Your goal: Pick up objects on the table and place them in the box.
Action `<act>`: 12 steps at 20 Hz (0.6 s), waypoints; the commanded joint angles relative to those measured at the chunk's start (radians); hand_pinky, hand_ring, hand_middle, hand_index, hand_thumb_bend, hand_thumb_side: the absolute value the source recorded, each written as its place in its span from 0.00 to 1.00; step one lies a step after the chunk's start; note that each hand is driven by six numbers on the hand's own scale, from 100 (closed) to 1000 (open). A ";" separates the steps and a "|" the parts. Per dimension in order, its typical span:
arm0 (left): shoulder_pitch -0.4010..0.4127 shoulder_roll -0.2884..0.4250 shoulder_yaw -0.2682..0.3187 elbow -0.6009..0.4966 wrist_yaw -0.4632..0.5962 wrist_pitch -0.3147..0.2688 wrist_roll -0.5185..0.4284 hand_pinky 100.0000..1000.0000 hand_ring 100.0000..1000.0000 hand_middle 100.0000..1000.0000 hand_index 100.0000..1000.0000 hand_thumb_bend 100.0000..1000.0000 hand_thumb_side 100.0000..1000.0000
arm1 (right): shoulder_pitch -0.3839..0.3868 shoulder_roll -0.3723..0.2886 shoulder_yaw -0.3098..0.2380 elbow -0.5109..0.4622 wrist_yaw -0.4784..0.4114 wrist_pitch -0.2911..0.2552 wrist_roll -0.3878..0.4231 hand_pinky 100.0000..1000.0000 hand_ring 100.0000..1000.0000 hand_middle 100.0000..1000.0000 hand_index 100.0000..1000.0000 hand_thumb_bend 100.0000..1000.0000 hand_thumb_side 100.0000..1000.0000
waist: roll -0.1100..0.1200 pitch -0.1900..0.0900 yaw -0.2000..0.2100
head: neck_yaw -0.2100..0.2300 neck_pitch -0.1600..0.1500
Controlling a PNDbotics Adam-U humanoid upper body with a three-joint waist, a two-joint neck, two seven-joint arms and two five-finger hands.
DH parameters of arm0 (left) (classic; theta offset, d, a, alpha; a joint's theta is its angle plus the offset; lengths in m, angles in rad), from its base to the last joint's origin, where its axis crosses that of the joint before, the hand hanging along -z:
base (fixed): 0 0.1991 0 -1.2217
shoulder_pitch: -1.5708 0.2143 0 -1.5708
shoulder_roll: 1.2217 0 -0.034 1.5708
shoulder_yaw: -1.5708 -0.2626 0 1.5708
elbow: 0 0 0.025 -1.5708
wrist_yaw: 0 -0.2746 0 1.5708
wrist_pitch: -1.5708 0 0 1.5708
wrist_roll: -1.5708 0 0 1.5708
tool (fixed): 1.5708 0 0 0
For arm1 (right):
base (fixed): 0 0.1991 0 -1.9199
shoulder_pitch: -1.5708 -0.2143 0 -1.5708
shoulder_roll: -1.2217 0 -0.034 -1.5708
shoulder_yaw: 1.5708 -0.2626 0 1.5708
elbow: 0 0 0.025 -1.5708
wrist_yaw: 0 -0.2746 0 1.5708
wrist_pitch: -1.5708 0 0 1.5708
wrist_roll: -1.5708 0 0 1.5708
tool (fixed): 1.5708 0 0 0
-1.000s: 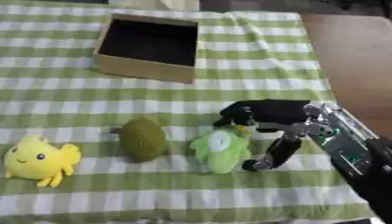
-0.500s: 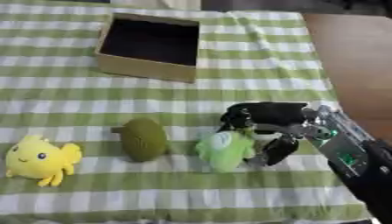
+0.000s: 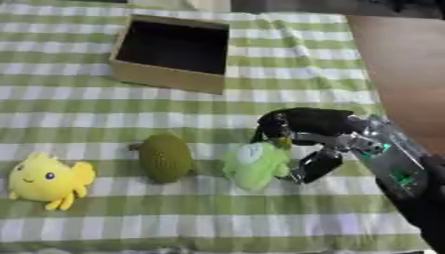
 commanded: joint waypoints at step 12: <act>-0.032 0.019 -0.005 -0.015 0.004 -0.004 -0.006 0.58 0.67 0.60 0.74 0.00 0.55 | -0.411 -0.016 -0.043 0.143 -0.228 0.044 0.062 0.84 0.70 0.42 0.71 0.00 0.08 | 0.002 -0.002 0.005 | -0.023 0.004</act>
